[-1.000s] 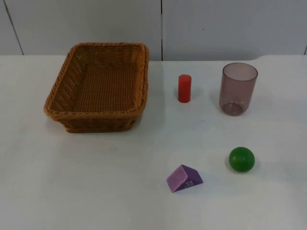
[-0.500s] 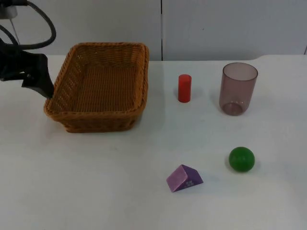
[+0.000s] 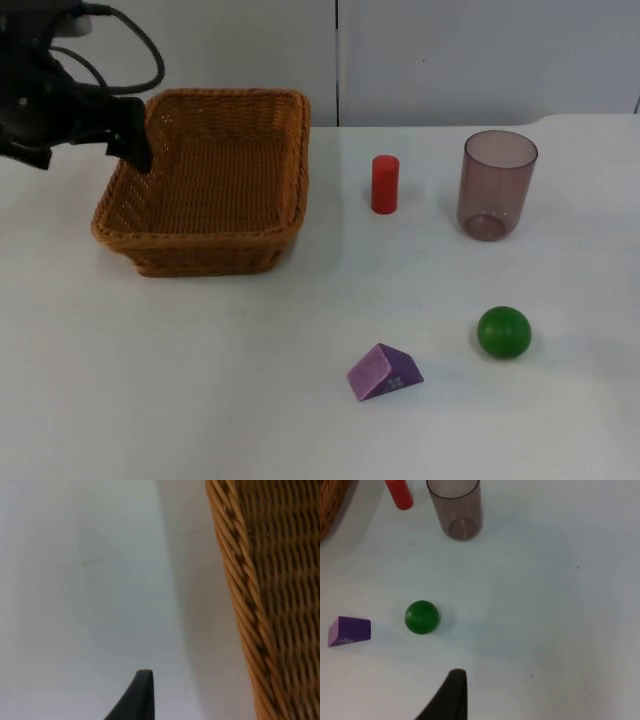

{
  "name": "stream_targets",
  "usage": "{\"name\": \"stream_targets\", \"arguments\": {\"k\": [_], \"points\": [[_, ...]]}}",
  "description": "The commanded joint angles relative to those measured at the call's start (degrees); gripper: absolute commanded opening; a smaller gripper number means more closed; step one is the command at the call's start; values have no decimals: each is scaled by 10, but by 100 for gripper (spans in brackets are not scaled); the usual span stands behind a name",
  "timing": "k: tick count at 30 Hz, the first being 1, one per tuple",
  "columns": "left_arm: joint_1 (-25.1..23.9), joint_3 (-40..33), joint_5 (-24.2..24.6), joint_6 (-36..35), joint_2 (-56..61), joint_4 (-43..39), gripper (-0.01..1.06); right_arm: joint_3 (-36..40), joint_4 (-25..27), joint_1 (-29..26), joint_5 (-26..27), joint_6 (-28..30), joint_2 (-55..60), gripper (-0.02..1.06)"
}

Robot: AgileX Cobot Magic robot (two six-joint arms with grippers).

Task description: Pick up the basket with the left hand and place the triangular block into the basket with the right hand.

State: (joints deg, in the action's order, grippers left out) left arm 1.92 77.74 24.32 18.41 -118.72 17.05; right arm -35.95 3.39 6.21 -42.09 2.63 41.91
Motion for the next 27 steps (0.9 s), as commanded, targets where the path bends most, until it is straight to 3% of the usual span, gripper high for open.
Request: {"name": "stream_targets", "arguments": {"k": [1,10,14,15,17,19,20,23,27], "points": [[6,17,-14,2,-20,10,105,-3,-2,-2,12,5,-1,105],[9,112,-13,4,-116,23,104,-3,-2,-2,16,5,-1,105],[11,119,-12,4,-139,25,88,-3,-2,-2,17,5,-1,105],[11,119,-12,4,-139,25,88,-3,-2,-2,17,5,-1,105],[11,119,-8,4,-141,25,73,-3,-2,-2,17,5,-1,105],[11,119,-5,1,-140,25,49,-3,-4,-2,16,5,-1,105],[11,119,-5,1,-140,25,49,-3,-4,-2,16,5,-1,105],[11,119,10,-5,-130,23,-1,-3,-4,-2,16,5,-1,105],[11,117,40,-53,-113,18,0,-3,-4,-2,16,5,-1,105]]}}
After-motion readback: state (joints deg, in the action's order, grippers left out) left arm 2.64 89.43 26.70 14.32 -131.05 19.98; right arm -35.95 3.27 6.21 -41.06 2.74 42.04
